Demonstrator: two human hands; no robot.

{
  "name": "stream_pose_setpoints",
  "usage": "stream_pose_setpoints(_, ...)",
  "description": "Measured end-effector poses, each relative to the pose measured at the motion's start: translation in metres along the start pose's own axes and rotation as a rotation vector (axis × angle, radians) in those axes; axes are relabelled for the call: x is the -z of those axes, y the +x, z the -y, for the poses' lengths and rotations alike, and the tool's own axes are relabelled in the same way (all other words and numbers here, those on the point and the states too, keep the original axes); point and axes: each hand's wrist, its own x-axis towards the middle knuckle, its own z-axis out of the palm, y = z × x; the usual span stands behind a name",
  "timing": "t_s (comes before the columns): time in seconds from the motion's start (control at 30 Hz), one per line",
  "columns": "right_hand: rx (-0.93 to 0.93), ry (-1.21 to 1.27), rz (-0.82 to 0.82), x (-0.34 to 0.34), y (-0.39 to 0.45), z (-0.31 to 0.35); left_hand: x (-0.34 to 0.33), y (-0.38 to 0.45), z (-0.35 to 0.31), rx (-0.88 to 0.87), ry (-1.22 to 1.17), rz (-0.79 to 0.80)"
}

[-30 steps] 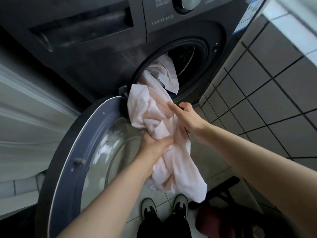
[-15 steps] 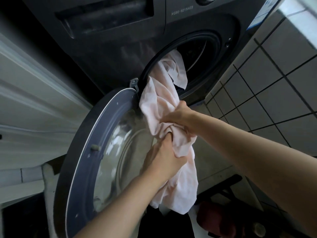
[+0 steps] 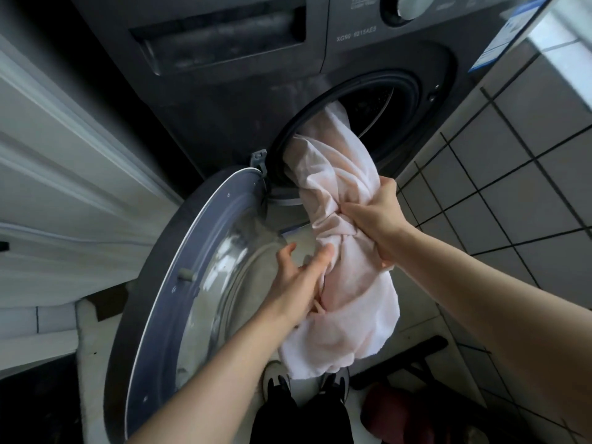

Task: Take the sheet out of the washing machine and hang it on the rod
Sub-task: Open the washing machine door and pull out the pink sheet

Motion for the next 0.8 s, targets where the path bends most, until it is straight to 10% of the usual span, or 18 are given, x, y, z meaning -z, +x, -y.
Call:
stream_pose_setpoints(0.37, 0.081, 0.199, 0.015, -0.005, -0.017, 0.017, -0.021, 0.035, -0.023, -0.034, -0.455, 0.101)
stream_pose_setpoints(0.8, 0.181, -0.088, 0.148, 0.002, -0.012, 0.023, -0.021, 0.012, -0.029, -0.134, -0.164, 0.056)
